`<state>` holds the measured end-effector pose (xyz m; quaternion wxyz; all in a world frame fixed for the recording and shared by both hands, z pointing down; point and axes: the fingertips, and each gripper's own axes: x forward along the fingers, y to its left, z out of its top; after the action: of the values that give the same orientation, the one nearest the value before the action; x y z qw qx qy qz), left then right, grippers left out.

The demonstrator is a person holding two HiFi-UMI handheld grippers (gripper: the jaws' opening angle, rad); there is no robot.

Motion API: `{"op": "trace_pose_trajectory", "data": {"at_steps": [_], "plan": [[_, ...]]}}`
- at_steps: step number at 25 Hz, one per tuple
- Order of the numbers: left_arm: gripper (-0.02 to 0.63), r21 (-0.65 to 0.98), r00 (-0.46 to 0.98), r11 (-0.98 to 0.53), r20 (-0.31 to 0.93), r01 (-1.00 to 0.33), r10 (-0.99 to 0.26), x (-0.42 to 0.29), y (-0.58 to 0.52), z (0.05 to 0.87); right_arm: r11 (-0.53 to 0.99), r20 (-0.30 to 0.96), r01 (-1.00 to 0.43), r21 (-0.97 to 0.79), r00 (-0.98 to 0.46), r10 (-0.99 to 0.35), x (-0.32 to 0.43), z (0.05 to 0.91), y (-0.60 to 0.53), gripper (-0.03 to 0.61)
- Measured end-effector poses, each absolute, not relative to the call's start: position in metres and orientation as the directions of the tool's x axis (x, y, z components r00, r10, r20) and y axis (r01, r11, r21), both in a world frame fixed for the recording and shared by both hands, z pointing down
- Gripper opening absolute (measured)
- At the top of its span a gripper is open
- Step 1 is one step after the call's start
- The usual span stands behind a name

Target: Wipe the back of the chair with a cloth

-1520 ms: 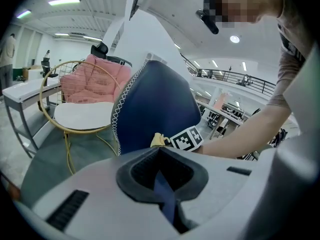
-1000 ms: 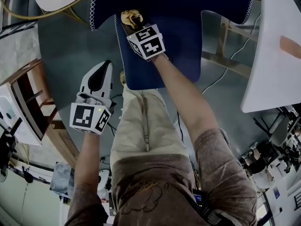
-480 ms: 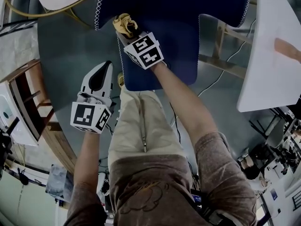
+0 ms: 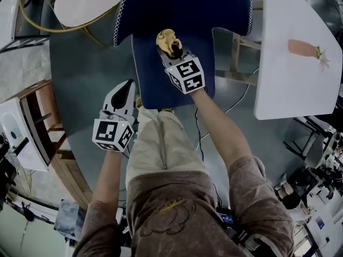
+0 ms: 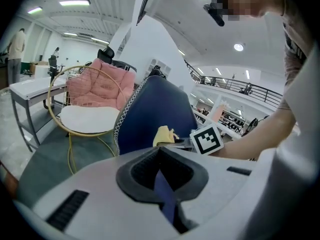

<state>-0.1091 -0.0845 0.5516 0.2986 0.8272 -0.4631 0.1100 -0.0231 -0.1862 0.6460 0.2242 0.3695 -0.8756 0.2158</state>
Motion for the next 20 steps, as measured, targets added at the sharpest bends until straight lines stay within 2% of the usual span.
{"op": "trace_pose_trajectory", "data": {"at_steps": [10, 20], "plan": [[0.009, 0.413, 0.604, -0.458, 0.368, -0.787, -0.707, -0.076, -0.080, 0.438, 0.592, 0.531, -0.792, -0.150, -0.570, -0.628, 0.036, 0.531, -0.173, 0.071], [0.009, 0.369, 0.639, -0.532, 0.291, -0.762, -0.712, -0.075, -0.071, 0.342, 0.562, 0.401, -0.812, -0.157, -0.572, -0.715, 0.047, 0.408, -0.161, 0.071]]}}
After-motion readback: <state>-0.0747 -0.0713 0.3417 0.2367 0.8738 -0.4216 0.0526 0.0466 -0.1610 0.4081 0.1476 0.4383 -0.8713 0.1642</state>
